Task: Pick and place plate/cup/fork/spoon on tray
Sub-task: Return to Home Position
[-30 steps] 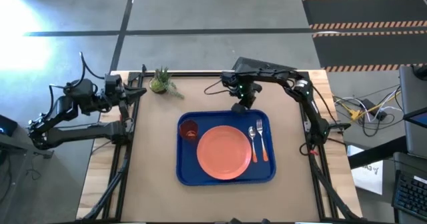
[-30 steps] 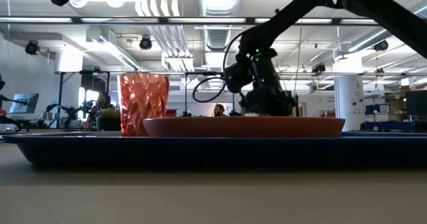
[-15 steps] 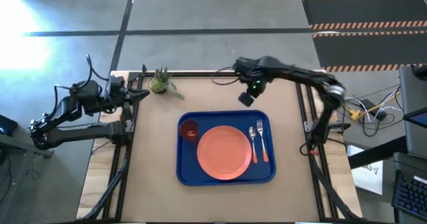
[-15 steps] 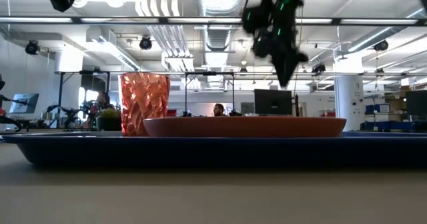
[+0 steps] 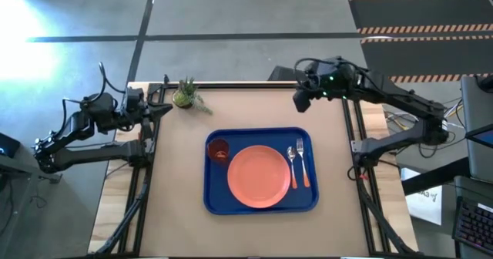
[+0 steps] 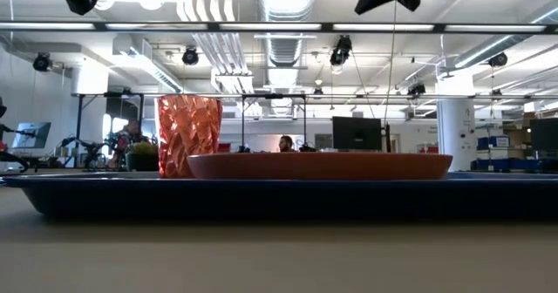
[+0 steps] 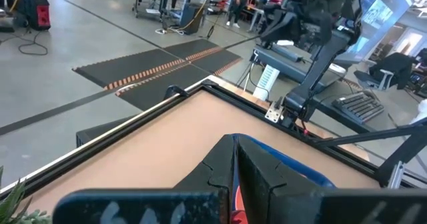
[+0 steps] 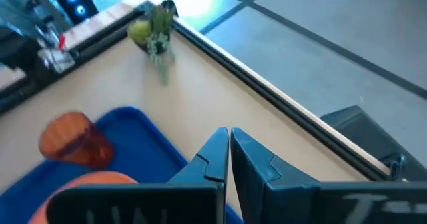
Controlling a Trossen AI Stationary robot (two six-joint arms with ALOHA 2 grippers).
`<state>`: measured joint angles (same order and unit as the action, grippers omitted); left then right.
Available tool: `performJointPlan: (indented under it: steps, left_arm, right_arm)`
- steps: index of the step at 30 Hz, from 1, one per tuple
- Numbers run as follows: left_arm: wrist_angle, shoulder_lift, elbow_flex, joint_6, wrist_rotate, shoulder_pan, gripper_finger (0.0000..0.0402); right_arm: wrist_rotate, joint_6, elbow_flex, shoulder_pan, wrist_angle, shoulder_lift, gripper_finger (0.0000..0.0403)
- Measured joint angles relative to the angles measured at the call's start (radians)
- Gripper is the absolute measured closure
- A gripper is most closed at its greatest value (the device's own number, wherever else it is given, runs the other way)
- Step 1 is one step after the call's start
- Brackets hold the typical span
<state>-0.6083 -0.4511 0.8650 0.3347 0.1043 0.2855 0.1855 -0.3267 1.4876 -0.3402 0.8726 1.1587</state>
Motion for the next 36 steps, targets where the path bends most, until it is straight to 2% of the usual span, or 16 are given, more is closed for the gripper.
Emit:
performJointPlan:
  steps: [5,13,17,21,26,30,36]
  left_arm:
    - [0.0,0.0,-0.001,0.001,0.0,0.0,0.0402]
    - [-0.005,0.0,-0.004,0.002,0.0,0.0,0.0402]
    - [-0.006,-0.002,-0.005,0.023,0.0,0.0,0.0402]
    - [-0.049,-0.009,-0.007,0.025,0.001,0.0,0.0402]
    - [-0.18,-0.017,-0.008,0.056,0.011,0.0,0.0402]
    - [-0.312,-0.02,-0.008,0.136,0.016,0.0,0.0402]
    - [-0.689,-0.046,-0.009,0.359,-0.033,0.0,0.0402]
  right_arm:
    - [0.0,0.054,-0.085,0.028,0.004,-0.044,0.0394]
    - [0.0,0.053,-0.19,0.031,-0.002,-0.146,0.0394]
    - [0.0,-0.018,-0.241,0.031,0.023,-0.212,0.0394]
    - [0.0,-0.13,-0.321,0.031,0.14,-0.261,0.0394]
    - [-0.023,-0.299,-0.46,0.042,0.321,-0.296,0.0394]
    - [-0.082,-0.396,-0.573,0.087,0.342,-0.312,0.0394]
    - [-0.089,-0.495,-0.66,0.163,0.339,-0.313,0.0394]
